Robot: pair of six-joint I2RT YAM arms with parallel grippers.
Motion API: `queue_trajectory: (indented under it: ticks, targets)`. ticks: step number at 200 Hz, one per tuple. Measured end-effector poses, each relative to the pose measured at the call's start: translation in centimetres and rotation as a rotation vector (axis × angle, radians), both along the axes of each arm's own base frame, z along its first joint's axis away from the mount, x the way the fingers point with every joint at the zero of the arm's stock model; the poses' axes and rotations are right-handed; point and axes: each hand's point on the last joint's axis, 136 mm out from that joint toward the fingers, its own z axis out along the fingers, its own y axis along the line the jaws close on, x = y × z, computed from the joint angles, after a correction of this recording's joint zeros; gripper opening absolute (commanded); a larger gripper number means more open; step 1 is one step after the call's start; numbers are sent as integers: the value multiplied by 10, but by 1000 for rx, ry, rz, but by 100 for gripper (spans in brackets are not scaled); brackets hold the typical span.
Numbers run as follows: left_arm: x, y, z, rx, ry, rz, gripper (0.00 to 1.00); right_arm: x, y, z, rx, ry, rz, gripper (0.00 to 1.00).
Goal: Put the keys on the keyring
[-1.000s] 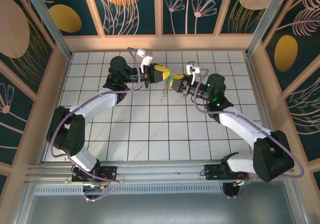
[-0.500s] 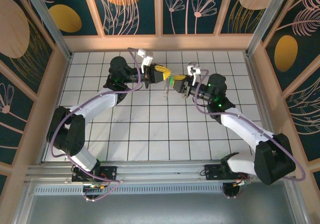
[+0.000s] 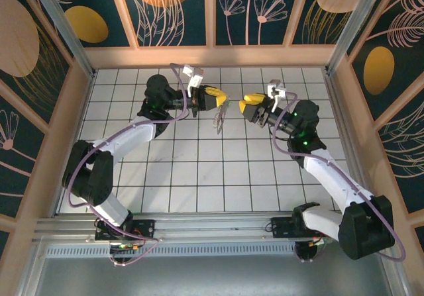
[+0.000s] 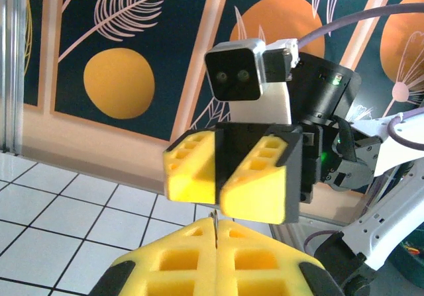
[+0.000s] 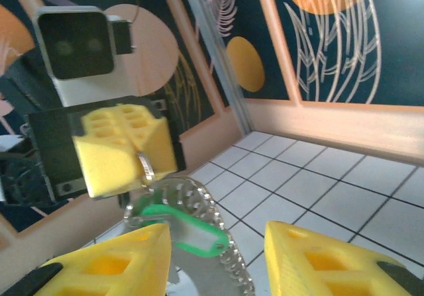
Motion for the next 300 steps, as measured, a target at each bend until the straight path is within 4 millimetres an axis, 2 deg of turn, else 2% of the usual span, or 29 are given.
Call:
queue_trajectory:
  ticks: [34,74,165,186,212,251,300]
  targets:
    - [0,0,0,0,1,0,0,-12,10,9,27,-24,93,43]
    - [0,0,0,0,1,-1,0,-18,25,12,32,-26,162,43]
    - [-2,-2,0,0,1,-7,0,-3,36,6,38,-8,177,39]
    - [-3,-3,0,0,1,-9,0,-2,37,5,43,3,180,35]
    - [-3,-3,0,0,1,-8,0,-1,38,5,45,7,183,26]
    - [-3,-3,-1,1,2,-10,0,-2,38,9,50,-8,192,24]
    - [-3,-3,-1,1,2,-8,0,-3,41,11,56,-10,210,2]
